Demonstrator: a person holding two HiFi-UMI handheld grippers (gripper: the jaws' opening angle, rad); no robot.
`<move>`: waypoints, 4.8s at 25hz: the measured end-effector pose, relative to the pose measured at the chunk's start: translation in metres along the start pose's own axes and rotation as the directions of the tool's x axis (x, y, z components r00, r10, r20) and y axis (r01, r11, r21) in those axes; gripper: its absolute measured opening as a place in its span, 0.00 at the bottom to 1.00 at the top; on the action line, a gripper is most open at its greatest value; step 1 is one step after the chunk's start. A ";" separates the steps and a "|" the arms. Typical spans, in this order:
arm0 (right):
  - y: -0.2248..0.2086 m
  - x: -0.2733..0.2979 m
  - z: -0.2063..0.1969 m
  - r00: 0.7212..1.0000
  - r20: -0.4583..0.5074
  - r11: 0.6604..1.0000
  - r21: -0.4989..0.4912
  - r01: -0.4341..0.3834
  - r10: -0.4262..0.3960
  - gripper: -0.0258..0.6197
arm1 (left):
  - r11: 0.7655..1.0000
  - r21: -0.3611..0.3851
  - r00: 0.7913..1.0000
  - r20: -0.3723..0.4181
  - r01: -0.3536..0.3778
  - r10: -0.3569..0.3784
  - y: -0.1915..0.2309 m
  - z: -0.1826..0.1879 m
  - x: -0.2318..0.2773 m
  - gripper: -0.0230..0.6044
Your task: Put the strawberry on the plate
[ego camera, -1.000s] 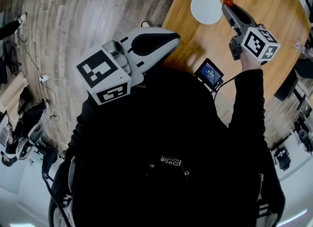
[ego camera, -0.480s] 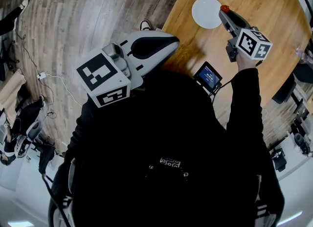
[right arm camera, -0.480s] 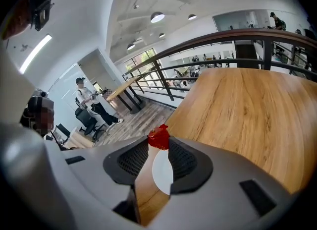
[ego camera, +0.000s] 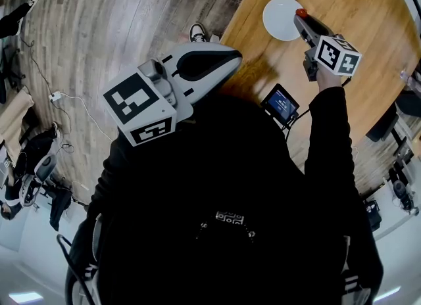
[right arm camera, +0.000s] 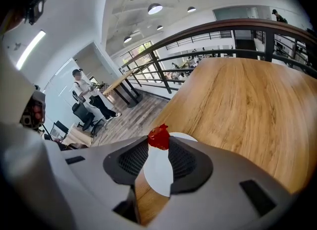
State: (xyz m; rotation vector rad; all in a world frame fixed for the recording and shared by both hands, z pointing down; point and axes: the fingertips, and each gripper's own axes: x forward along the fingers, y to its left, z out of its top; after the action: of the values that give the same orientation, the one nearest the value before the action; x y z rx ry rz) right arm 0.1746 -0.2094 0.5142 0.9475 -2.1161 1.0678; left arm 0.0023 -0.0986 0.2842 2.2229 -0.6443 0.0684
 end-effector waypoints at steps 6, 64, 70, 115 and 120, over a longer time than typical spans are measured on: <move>-0.011 0.013 -0.018 0.999 -0.048 1.000 0.016 0.011 -0.010 0.25 | 1.000 -0.018 1.000 0.005 -0.012 0.012 0.003 -0.002 -0.002 0.03; -0.010 0.035 -0.042 0.998 -0.051 0.983 0.178 0.052 -0.043 0.50 | 1.000 -0.008 0.998 0.060 0.022 -0.021 -0.009 -0.003 -0.026 0.03; -0.023 0.025 -0.029 0.998 -0.013 0.980 0.188 0.062 -0.061 0.51 | 0.999 0.029 0.998 0.037 0.046 -0.047 -0.007 0.008 -0.009 0.03; 0.175 -0.278 0.071 0.719 0.646 0.954 -0.289 -0.078 0.255 0.07 | 0.884 0.381 0.963 -0.084 0.270 -0.258 -0.104 0.022 0.055 0.03; 0.174 -0.282 0.093 0.714 0.645 0.942 -0.332 -0.057 0.271 0.07 | 0.894 0.375 0.969 -0.059 0.245 -0.241 -0.088 0.043 0.064 0.03</move>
State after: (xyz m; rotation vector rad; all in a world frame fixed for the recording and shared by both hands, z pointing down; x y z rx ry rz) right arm 0.1831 -0.1197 0.1822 1.1335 -2.9153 0.4628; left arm 0.0924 -0.1087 0.2104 2.6610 -0.3603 0.0835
